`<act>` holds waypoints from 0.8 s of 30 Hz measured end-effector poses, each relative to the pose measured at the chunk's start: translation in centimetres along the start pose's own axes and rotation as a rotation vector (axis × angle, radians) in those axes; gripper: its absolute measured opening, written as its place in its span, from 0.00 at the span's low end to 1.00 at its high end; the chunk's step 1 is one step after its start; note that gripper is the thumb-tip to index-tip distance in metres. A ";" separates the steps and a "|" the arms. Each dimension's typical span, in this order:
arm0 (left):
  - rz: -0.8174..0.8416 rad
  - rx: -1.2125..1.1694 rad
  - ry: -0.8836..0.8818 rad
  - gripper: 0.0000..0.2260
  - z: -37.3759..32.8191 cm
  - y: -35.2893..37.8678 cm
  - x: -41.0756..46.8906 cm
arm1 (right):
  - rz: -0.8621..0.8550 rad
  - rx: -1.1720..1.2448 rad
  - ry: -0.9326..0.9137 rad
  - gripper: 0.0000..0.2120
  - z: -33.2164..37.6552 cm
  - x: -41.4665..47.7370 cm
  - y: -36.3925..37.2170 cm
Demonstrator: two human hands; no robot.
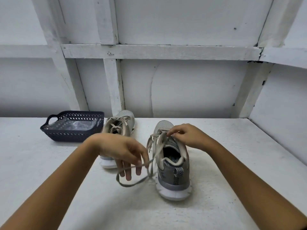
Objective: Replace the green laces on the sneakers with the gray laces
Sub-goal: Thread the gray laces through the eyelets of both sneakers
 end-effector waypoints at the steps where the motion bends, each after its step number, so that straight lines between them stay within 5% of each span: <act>1: -0.016 0.093 -0.088 0.09 0.1 0.0 0.4 | 0.012 -0.022 0.010 0.14 0.2 0.2 -0.2; 4: -0.270 0.352 -0.249 0.07 -0.5 -1.0 1.9 | 0.035 -0.071 0.023 0.16 0.9 0.5 -0.1; 7: -0.703 0.470 -0.210 0.11 -0.8 -3.5 4.2 | 0.047 -0.124 0.032 0.17 1.1 0.6 0.2; 9: -0.803 0.490 -0.199 0.16 -0.7 -4.7 6.2 | 0.034 -0.121 0.046 0.16 1.0 0.6 0.3; 17: -0.820 0.429 -0.168 0.12 0.3 -5.4 8.6 | -0.018 -0.046 0.037 0.14 0.4 -0.1 -0.2; 19: -0.789 0.189 -0.129 0.12 0.5 -5.8 7.8 | -0.054 0.002 0.027 0.14 0.4 -0.3 -0.3; 24: -0.562 -0.606 0.374 0.15 -1.6 -6.7 4.0 | -0.228 0.110 -0.044 0.11 1.1 -0.1 -1.4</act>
Point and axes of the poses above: each hand's wrist, its own x-axis towards the middle knuckle, its own y-axis out of the palm, z = x × y, the point moved 2 cm from there along x, towards the middle knuckle, and after that the axes turned 13 degrees about z, right-handed, at the moved point
